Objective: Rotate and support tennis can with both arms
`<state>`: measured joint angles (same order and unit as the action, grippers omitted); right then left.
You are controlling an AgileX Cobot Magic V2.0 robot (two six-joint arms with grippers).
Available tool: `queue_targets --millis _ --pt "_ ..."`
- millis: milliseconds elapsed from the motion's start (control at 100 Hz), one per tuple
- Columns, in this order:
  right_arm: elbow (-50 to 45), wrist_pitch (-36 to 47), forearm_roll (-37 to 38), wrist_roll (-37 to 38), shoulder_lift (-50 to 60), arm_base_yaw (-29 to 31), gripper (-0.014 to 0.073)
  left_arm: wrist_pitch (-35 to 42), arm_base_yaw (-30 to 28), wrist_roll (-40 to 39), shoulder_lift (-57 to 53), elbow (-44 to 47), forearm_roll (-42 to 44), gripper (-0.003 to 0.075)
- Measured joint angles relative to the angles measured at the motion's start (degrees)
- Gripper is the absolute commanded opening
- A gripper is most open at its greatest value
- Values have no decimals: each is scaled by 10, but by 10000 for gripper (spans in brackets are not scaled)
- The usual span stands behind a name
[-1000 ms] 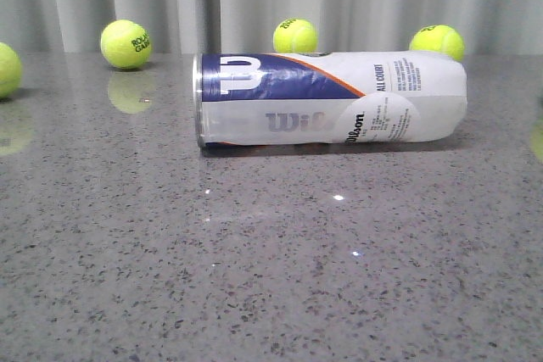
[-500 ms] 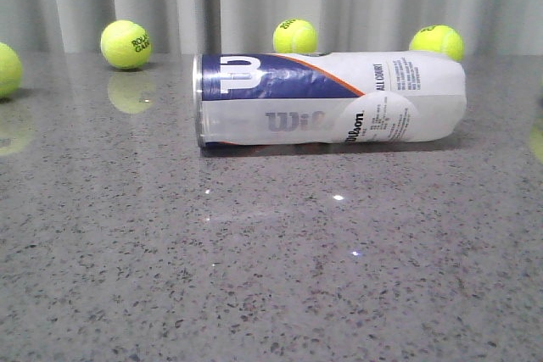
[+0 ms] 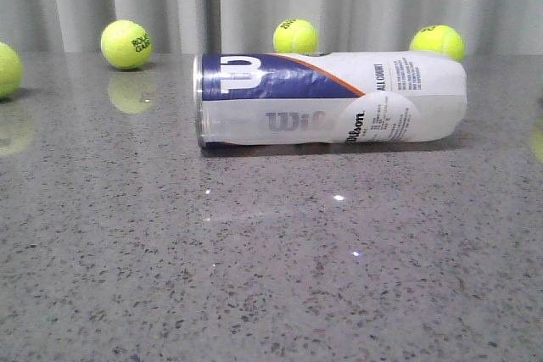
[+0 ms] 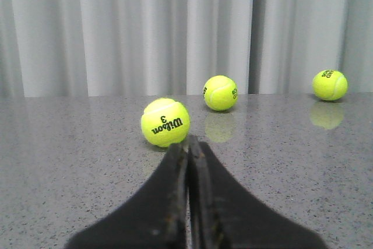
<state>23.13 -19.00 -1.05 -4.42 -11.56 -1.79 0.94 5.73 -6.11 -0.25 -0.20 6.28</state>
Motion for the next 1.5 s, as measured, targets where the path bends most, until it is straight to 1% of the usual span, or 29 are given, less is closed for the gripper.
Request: queue_targets --millis 20,70,80,100,120,140,150,190,200,210,270,770,880,980,1160,1250,1350,1500 --pt "0 0 0 0 0 0 281 0 0 0 0 0 0 -21" --pt "0 0 0 0 0 0 181 0 0 0 0 0 0 -21" --pt "0 0 0 0 0 0 181 0 0 0 0 0 0 -21" --pt "0 0 0 0 0 0 135 0 0 0 0 0 0 -21" --pt "0 0 0 0 0 0 112 0 0 0 0 0 0 -21" --pt "0 0 0 0 0 0 70 0 0 0 0 0 0 -21" --pt "0 0 0 0 0 0 70 0 0 0 0 0 2 -21" --pt "0 0 0 1 0 0 4 0 0 0 0 0 2 -21" --pt "0 0 0 1 0 0 4 0 0 0 0 0 2 -21" --pt "0 0 0 1 0 0 -20 0 0 0 0 0 2 -21" --pt "0 0 0 1 0 0 -69 0 0 0 0 0 2 -21" --pt "0 0 0 1 0 0 -68 5 0 0 0 0 2 -21" --pt "0 0 0 1 0 0 -68 -9 0 0 0 -2 -26 -21" --pt "0 0 0 1 0 0 -68 -61 0 0 0 -26 -44 -21" --pt "0 0 0 1 0 0 -68 -142 0 0 17 -129 -63 -21" --pt "0 0 0 1 0 0 -68 -192 0 0 65 -191 -76 -21" --pt "0 0 0 1 0 0 -68 -259 0 0 142 -264 -81 -21" --pt "0 0 0 1 0 0 -68 -383 0 0 268 -382 -83 -21"
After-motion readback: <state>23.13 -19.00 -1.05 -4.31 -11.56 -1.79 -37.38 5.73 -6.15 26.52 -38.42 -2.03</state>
